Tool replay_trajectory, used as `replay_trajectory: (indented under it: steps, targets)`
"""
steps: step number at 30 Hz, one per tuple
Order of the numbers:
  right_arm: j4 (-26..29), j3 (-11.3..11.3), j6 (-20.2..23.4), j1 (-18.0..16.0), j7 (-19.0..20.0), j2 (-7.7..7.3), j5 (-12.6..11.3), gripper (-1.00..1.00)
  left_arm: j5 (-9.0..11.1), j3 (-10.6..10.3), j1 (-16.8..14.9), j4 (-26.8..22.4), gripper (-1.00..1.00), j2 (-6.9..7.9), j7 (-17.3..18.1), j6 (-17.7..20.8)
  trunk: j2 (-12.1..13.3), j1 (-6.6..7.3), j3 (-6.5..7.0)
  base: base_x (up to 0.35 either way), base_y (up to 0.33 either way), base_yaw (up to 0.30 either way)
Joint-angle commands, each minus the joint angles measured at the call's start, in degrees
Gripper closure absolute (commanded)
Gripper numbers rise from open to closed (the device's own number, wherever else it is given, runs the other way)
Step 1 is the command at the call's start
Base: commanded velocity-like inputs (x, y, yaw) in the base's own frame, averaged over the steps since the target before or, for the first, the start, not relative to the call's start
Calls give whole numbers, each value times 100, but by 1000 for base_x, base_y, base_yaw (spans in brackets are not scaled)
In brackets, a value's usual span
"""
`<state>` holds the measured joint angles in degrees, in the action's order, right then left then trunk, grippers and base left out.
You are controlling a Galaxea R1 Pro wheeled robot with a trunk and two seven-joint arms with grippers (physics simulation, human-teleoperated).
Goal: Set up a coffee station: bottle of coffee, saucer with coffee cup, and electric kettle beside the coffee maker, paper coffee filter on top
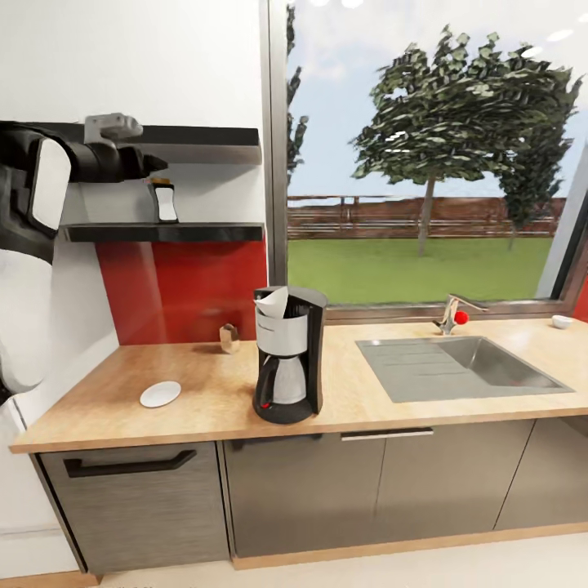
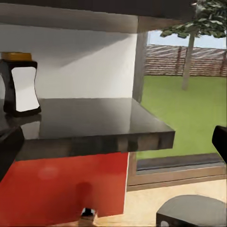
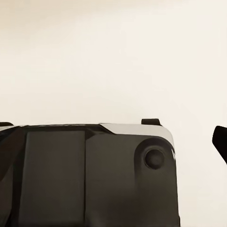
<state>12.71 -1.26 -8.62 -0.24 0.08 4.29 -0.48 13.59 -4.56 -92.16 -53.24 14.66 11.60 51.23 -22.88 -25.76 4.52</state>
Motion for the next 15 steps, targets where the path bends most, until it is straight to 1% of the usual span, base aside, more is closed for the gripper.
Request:
replay_trajectory:
  steps: [1, 2, 3, 4, 5, 7, 10, 11, 12, 15]
  targets:
    - [-6, -11, -20, -2, 1, 2, -5, -100, -12, -117, -72, 77, -100, -15, -43, 14, -4, -2, -3, 0, 0, 0]
    - [-6, -9, -19, -2, 1, 2, -5, -100, -16, -278, -171, 196, -100, -67, -126, 7, -4, -2, -3, 0, 0, 0]
    - [-6, -8, -22, -2, 1, 2, -5, -100, -18, -394, -241, 290, -100, -128, -206, 2, -4, -2, -3, 0, 0, 0]
    - [-6, -7, -20, -2, 1, 2, -5, -100, -21, -494, -301, 392, -100, -202, -310, -3, -4, -2, -3, 0, 0, 0]
    - [-6, -8, -22, -2, 1, 0, -5, -100, -21, -532, -324, 436, -100, -229, -363, -7, -4, -2, -3, 0, 0, 0]
    - [-6, -7, -21, -2, -5, -4, -5, -100, -22, -583, -351, 595, -100, -253, -432, -99, -4, -2, -3, 0, 0, 0]
    - [-6, -6, -25, -2, -17, -6, -5, -100, -26, -597, -406, 948, -100, -224, -563, -502, -4, -2, -3, 0, 0, 0]
    - [-6, -6, -26, -2, -22, -6, -5, -100, -25, -603, -486, 1201, -100, -215, -795, -692, -4, -2, -3, 0, 0, 0]
    - [-6, -6, -26, -2, -23, -7, -5, -100, -24, -605, -520, 1311, -100, -213, -931, -753, -4, -2, -3, 0, 0, 0]
    - [-6, -8, -26, -2, -25, -7, -5, -100, -29, -610, -563, 1456, -100, -213, -1175, -924, -4, -2, -3, 0, 0, 0]
